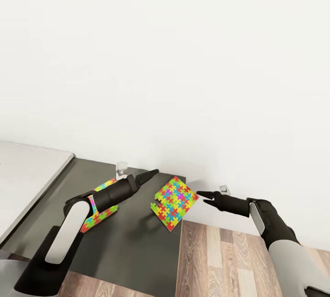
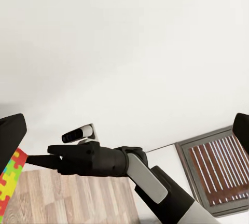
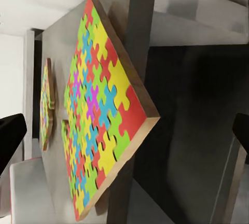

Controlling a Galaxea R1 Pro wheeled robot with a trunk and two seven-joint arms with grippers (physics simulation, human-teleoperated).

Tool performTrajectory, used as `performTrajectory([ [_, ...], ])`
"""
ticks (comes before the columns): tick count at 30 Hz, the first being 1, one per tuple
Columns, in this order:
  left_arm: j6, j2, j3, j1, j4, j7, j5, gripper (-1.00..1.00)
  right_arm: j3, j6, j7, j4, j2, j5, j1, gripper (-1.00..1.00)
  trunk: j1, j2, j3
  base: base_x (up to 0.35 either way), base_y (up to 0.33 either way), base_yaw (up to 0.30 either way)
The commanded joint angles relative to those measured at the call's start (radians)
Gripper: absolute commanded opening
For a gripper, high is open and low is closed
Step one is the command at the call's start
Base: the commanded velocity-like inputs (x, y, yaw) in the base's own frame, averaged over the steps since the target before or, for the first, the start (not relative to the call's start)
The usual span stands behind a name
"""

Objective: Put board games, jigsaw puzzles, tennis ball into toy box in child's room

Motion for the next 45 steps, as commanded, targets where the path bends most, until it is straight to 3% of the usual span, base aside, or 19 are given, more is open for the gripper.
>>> performTrajectory([
  [1,0.003,0.0,0.0,-0.001,0.0,-0.002,0.001,1.0,-0.001,0.006,0.001,0.0,0.0,-0.004,0.0,1.0,0.0,-0.001,-0.001,0.0,0.0,0.042],
  [16,0.003,-0.018,-0.011,-0.001,0.0,0.024,-0.001,1.0,-0.094,0.023,0.001,0.03,-0.052,-0.002,-0.038,1.0,0.0,-0.001,-0.001,0.0,0.0,0.015],
  [38,0.003,-0.022,-0.035,-0.018,0.0,0.043,-0.001,1.0,-0.12,0.033,-0.004,0.071,-0.072,-0.002,-0.047,1.0,0.0,-0.001,-0.001,0.0,0.0,0.001],
  [45,0.003,-0.022,-0.036,-0.019,0.0,0.043,-0.001,1.0,-0.134,0.032,-0.036,0.145,-0.074,-0.002,-0.058,1.0,0.0,-0.001,-0.001,0.0,0.0,0.0],
])
